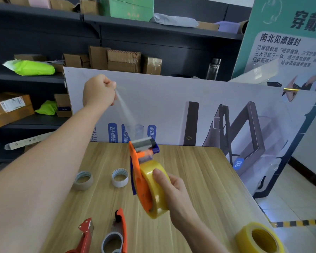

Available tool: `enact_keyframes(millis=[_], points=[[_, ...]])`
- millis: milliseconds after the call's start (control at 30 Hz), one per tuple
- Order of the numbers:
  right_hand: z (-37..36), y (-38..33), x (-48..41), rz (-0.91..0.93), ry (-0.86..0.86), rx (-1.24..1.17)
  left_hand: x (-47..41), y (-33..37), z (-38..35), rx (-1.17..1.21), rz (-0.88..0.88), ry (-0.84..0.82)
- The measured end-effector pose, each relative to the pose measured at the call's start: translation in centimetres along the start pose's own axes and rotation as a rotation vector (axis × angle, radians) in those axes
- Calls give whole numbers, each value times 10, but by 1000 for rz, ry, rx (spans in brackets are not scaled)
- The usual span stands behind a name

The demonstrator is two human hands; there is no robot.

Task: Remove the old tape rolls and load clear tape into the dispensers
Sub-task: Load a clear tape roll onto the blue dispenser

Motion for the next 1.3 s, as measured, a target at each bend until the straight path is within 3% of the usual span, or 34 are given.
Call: enact_keyframes(millis=[200, 433, 633, 1067, 1300], points=[[2, -5, 7, -32, 12, -47, 5, -13, -8, 1, 60, -48], [9, 2, 3, -175, 245, -172, 49, -64, -32, 20, 287, -294], [20, 2, -5, -180, 242, -357, 93, -83, -51, 46, 396, -445], [35, -4, -24, -221, 401, -519, 173, -75, -74, 415, 602, -773], [37, -2, -29, -232, 419, -500, 196, -76, -83, 619, 654, -774]])
Point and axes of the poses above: each hand's wrist, its own x-axis away from the middle knuckle, its own z-axis out of the back of the hand, y = z × x, the point moved 2 cm from there along -x, towards the middle knuckle, and after that the axes turned 2 degrees about x, right-handed, at the moved point
